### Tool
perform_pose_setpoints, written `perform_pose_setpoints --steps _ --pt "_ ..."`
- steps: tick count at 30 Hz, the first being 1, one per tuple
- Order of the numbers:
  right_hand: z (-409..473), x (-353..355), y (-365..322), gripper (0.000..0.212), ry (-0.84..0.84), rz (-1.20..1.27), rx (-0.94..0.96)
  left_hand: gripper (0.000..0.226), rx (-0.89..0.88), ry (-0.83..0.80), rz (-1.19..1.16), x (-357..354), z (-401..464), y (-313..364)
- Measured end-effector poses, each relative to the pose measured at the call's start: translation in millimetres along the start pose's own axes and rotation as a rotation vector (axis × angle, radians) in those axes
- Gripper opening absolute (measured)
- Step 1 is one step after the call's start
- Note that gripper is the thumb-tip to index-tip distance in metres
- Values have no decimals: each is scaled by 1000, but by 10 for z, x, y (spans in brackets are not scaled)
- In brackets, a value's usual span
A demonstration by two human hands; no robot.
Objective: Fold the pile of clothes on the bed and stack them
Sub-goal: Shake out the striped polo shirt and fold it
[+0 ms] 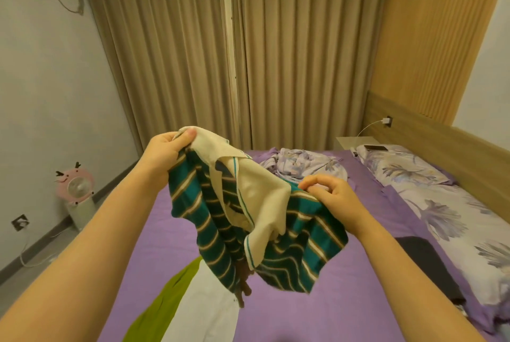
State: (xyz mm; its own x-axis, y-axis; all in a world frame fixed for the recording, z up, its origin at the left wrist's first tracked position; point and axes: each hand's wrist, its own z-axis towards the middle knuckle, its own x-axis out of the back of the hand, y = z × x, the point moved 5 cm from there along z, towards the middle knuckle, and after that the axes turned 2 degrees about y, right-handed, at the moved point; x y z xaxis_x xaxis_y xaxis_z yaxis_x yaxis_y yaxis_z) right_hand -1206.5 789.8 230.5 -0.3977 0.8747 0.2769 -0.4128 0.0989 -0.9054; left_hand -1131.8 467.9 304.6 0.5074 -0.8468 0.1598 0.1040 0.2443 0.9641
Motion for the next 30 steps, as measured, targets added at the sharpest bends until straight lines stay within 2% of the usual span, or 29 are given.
perform_pose_setpoints --steps 1,3,5,7,10,14,17,19,22,25,28,30 --pt "-23 -15 -56 8 -52 5 -14 27 7 8 2 42 7 -16" --pt "-53 -5 -136 18 -96 -80 -13 29 25 14 7 103 4 -71" --pt "-72 10 -200 17 -66 -153 11 30 45 6 14 148 -24 -141" --pt "-102 9 -269 12 -15 -70 29 33 55 -36 27 178 -71 -196" --pt "-134 25 -300 14 78 126 -17 37 62 -112 25 189 -164 -246" --pt "-203 -136 -330 12 -24 -130 -69 39 74 -157 3 181 -279 -284" --pt "-313 -280 -347 26 -92 -188 -70 34 92 -137 10 256 -292 -291" --pt "-383 -328 -359 24 -113 -222 -57 31 103 -133 25 331 -295 -298" --pt "-463 -354 -412 10 -50 -239 2 28 106 -147 43 400 -339 -302" --pt "-526 -364 -505 9 73 -239 50 27 88 -155 46 421 -425 -286" --pt "-595 -383 -647 11 151 -421 149 29 59 -195 63 427 -538 -277" --pt "-663 -444 -752 17 118 -624 246 27 32 -214 89 455 -597 -265"
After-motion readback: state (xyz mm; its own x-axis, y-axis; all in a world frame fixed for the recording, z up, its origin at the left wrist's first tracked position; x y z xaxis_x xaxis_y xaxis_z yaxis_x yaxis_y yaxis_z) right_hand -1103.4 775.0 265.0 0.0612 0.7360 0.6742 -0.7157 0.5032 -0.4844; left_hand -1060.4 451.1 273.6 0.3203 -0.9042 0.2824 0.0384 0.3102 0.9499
